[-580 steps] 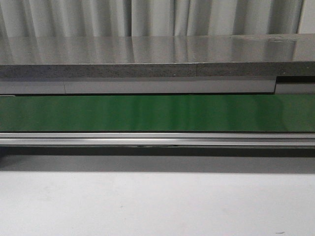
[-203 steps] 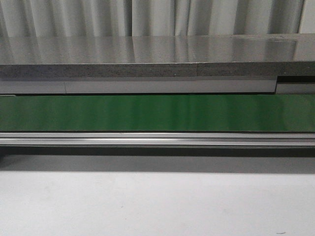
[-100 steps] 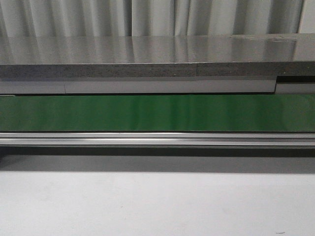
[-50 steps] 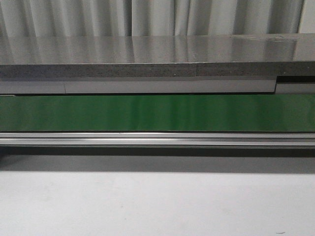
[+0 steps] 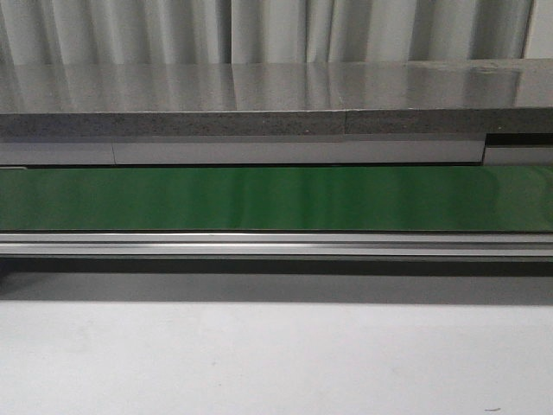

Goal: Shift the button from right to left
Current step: 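Close the right gripper on the button and lift it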

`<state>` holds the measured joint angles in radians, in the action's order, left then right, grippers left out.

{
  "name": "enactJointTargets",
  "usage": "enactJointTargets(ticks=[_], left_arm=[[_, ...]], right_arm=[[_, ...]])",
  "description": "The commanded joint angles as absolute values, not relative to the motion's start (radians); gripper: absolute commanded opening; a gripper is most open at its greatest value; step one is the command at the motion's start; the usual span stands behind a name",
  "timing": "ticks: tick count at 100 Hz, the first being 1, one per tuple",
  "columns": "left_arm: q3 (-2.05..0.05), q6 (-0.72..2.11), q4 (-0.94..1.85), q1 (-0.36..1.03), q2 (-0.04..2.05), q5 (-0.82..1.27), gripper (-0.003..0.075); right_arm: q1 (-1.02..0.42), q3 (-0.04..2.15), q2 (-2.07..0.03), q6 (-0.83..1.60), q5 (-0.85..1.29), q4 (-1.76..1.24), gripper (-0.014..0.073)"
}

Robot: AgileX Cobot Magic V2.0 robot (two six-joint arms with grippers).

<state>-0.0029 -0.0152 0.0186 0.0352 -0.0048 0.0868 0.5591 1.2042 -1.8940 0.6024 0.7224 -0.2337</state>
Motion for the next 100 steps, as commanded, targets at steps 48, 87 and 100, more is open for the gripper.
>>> enactJointTargets(ticks=[48,87,100], left_arm=[[0.038,-0.026,0.026,0.043,-0.042,0.009,0.0005],[0.038,-0.026,0.026,0.043,-0.042,0.009,0.0005],[0.038,-0.026,0.026,0.043,-0.042,0.009,0.0005]], right_arm=[[0.551,1.235,-1.913,0.611,0.690,-0.231,0.0387],[0.551,1.282,-1.854,0.609,0.741,-0.257,0.0237],[0.551,1.310,-1.799,0.609,0.780,-0.307,0.0237]])
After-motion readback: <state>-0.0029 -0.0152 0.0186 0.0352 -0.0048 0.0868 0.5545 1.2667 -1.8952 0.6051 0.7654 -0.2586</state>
